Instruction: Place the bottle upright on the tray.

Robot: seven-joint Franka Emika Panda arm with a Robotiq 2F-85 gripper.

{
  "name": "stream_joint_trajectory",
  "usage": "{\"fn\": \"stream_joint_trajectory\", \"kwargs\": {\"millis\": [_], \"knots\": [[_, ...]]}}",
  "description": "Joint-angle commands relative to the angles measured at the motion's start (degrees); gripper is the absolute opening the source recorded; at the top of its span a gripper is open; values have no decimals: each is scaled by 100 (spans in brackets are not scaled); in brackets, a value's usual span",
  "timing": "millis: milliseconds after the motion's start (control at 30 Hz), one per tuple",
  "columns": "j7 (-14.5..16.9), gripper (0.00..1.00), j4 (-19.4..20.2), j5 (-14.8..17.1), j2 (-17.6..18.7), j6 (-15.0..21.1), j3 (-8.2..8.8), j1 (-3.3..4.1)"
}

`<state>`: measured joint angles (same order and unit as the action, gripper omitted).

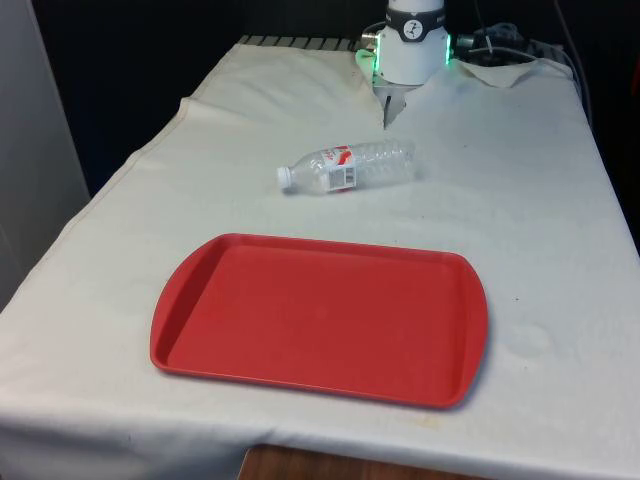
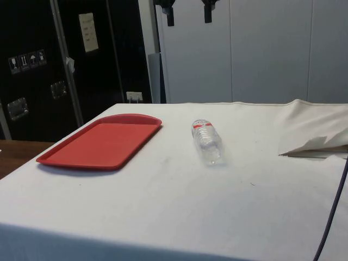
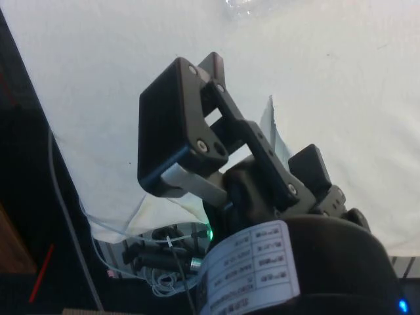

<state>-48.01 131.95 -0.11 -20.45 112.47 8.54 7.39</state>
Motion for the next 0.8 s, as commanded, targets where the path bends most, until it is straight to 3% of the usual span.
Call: {"fn": "stream_joint_trajectory", "kwargs": {"millis": [0, 767], "knots": [[-92, 100, 0, 0, 6, 0, -6, -17], [-940, 100, 6, 0, 11, -6, -6, -23]]}}
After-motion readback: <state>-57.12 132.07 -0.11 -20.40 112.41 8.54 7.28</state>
